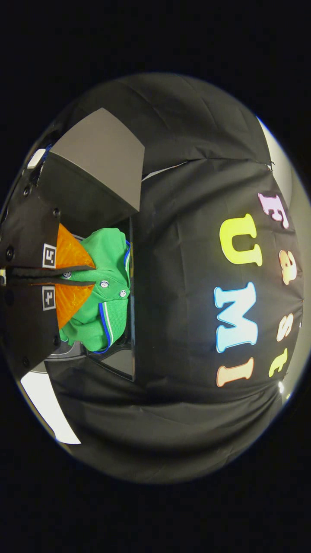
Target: Put the clothes into the washing machine and then close the washing machine lid.
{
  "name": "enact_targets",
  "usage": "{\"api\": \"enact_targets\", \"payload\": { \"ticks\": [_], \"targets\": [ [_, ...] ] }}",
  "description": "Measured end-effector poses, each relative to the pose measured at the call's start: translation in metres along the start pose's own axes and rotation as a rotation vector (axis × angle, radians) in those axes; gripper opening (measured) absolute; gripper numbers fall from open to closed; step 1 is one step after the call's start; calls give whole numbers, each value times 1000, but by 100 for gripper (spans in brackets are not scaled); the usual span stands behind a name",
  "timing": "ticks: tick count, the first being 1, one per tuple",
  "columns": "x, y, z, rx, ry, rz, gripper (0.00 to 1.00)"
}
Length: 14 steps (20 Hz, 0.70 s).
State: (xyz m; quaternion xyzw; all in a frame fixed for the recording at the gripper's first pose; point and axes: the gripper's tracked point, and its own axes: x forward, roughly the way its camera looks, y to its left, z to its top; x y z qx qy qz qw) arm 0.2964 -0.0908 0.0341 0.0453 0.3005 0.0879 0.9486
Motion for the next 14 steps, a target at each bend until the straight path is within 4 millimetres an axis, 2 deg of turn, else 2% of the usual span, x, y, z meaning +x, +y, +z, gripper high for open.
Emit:
{"api": "enact_targets", "payload": {
  "ticks": [8,14],
  "targets": [
    [27,-10,-49,3,94,-8,1],
    [49,-16,-76,22,155,-24,1]
  ]
}}
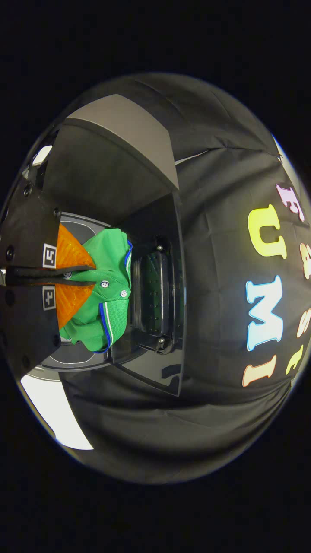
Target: Put the clothes into the washing machine and then close the washing machine lid.
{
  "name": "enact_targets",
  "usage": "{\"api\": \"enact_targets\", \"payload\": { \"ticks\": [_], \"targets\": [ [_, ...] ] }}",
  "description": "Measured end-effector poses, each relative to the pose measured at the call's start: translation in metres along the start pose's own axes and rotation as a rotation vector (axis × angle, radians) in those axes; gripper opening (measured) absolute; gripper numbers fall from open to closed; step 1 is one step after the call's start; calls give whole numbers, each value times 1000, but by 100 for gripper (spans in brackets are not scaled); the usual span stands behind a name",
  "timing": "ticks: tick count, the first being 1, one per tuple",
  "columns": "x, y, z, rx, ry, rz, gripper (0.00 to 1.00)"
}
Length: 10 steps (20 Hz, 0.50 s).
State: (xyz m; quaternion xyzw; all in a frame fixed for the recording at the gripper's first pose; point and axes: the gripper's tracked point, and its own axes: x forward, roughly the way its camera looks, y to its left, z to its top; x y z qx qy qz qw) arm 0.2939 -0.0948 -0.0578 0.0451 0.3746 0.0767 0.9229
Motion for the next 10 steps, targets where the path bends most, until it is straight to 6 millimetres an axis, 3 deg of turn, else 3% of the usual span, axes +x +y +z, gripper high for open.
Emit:
{"api": "enact_targets", "payload": {
  "ticks": [10],
  "targets": [
    [38,-8,-25,2,68,-20,1]
  ]
}}
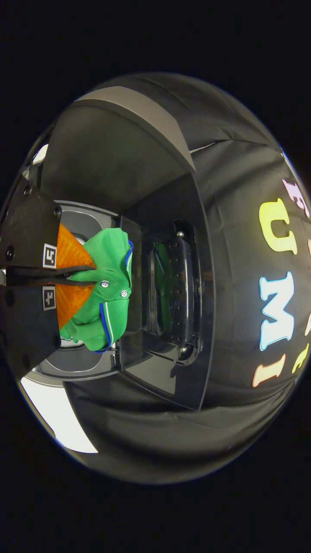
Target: Put the clothes into the washing machine and then close the washing machine lid.
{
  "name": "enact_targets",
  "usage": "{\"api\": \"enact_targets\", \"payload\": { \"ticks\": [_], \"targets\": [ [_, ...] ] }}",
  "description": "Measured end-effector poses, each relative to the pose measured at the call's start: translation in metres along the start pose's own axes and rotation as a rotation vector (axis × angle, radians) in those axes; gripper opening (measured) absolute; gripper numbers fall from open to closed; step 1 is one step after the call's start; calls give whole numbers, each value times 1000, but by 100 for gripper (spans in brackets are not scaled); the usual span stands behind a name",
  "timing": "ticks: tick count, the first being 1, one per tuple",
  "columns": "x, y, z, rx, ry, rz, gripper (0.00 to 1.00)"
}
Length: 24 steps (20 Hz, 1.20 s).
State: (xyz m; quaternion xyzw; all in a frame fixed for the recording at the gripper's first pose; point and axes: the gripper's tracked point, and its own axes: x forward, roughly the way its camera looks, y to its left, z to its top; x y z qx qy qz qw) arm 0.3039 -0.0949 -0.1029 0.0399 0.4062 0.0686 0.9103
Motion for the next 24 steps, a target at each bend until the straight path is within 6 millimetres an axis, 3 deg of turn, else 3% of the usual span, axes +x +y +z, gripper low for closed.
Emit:
{"api": "enact_targets", "payload": {
  "ticks": [11,24],
  "targets": [
    [47,-9,-26,-12,88,-30,2],
    [61,-22,-47,-14,157,-58,3]
  ]
}}
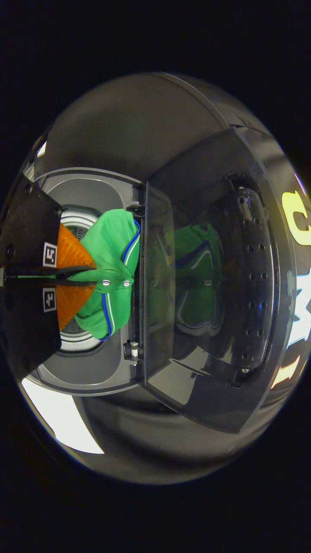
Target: Put the clothes into the washing machine and then close the washing machine lid.
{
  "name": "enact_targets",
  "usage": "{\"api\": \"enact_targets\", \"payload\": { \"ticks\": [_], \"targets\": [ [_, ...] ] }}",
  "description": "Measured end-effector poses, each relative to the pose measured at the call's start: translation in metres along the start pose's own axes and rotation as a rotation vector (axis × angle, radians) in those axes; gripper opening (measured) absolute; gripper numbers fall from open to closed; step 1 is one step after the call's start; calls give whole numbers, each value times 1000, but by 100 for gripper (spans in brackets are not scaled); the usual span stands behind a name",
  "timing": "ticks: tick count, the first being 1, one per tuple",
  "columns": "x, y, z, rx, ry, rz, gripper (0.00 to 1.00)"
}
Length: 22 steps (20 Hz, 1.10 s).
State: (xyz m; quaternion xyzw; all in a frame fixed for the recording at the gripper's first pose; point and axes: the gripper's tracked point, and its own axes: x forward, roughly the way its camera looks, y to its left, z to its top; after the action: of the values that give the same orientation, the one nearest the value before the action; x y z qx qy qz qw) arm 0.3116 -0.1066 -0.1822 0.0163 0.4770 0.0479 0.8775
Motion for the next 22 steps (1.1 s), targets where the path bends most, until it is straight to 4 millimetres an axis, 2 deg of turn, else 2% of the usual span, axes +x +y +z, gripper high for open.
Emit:
{"api": "enact_targets", "payload": {
  "ticks": [2,5,6,8,10,17,22],
  "targets": [
    [0,7,-3,3,16,41,16],
    [-3,17,11,49,-26,78,57],
    [-11,20,10,64,-21,86,71],
    [-12,22,10,73,-16,95,98],
    [-15,20,10,55,-25,86,98],
    [-44,31,32,47,-88,111,98],
    [-70,38,47,35,-135,119,98]
  ]
}}
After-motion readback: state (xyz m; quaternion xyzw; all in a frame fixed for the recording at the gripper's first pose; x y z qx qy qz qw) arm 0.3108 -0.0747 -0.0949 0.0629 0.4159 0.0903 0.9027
